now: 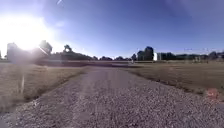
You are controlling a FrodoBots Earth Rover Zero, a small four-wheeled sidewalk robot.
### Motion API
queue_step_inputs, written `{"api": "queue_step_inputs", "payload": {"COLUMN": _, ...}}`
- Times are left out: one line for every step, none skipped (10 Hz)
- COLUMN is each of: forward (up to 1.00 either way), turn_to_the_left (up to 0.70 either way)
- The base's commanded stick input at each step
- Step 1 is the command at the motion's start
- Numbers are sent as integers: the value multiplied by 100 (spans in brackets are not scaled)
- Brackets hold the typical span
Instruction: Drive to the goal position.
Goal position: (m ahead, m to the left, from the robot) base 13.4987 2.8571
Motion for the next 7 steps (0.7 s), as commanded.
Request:
{"api": "queue_step_inputs", "payload": {"forward": 50, "turn_to_the_left": 25}}
{"api": "queue_step_inputs", "payload": {"forward": 50, "turn_to_the_left": 0}}
{"api": "queue_step_inputs", "payload": {"forward": 50, "turn_to_the_left": 0}}
{"api": "queue_step_inputs", "payload": {"forward": 50, "turn_to_the_left": 0}}
{"api": "queue_step_inputs", "payload": {"forward": 50, "turn_to_the_left": 0}}
{"api": "queue_step_inputs", "payload": {"forward": 50, "turn_to_the_left": 0}}
{"api": "queue_step_inputs", "payload": {"forward": 50, "turn_to_the_left": 0}}
